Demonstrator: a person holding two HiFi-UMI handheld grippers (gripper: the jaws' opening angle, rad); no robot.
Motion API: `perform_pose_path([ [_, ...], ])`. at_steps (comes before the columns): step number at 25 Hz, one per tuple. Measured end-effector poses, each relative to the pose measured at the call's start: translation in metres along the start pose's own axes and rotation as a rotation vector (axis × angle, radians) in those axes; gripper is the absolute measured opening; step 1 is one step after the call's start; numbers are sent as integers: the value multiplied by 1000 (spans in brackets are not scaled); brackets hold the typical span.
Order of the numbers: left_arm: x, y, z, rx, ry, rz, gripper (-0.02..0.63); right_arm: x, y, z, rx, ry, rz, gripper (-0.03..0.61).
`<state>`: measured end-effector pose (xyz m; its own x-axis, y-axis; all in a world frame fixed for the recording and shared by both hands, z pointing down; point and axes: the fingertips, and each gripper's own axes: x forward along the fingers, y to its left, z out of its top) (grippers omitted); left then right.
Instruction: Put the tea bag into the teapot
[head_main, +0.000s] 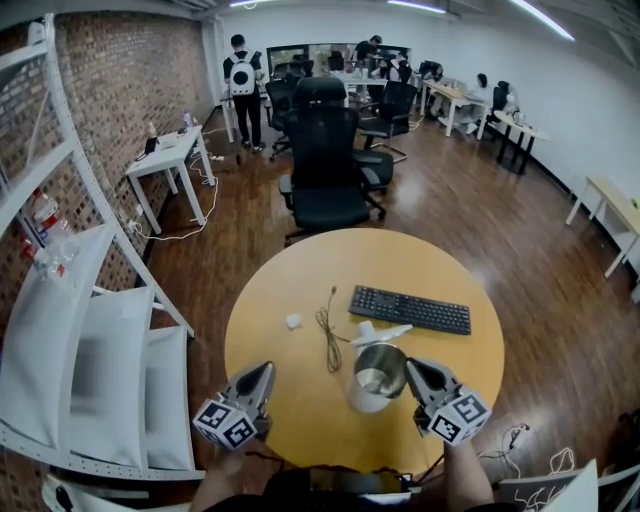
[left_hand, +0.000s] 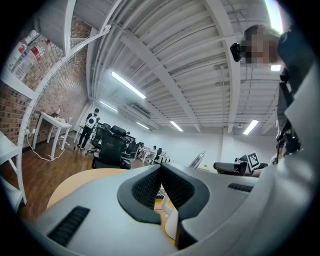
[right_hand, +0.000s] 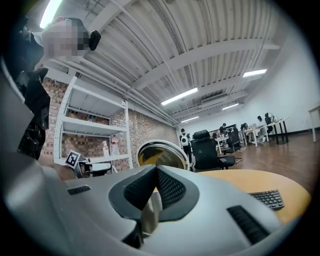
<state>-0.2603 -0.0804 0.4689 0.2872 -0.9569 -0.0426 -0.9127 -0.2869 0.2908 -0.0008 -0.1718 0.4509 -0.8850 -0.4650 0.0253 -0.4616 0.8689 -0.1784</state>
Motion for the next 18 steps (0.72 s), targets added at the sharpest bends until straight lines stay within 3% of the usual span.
perform_pose_path([
  [18,10,-5,1,8,13,-34,-6,-27,-23,1,11,-38,-137,9],
])
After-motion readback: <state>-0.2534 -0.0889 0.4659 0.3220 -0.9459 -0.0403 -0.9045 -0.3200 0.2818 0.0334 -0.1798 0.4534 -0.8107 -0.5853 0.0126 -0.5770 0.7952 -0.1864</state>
